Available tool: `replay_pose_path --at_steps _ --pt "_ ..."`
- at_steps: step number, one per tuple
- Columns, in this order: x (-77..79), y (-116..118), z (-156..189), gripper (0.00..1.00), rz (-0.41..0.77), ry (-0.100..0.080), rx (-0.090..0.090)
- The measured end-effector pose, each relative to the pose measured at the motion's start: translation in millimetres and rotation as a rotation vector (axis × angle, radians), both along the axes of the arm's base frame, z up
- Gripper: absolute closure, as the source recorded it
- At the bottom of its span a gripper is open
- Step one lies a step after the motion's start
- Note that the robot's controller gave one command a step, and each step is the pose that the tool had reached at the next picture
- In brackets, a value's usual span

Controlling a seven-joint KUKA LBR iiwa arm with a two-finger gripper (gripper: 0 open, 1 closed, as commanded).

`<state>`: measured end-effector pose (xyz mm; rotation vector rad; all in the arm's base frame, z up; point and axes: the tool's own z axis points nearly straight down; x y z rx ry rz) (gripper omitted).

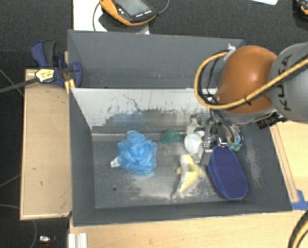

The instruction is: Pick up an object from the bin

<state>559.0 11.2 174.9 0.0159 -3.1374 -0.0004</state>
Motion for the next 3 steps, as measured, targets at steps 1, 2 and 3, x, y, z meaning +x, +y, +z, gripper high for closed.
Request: replay_pose_path --at_steps 1,2,3 --pt "1.7 0 3 0.00 0.000 -0.007 0.000" --pt "-34.7 -7 -63 0.00 0.322 -0.012 0.000" --pt "-46.8 -9 -77 0.00 0.459 -0.007 0.001"
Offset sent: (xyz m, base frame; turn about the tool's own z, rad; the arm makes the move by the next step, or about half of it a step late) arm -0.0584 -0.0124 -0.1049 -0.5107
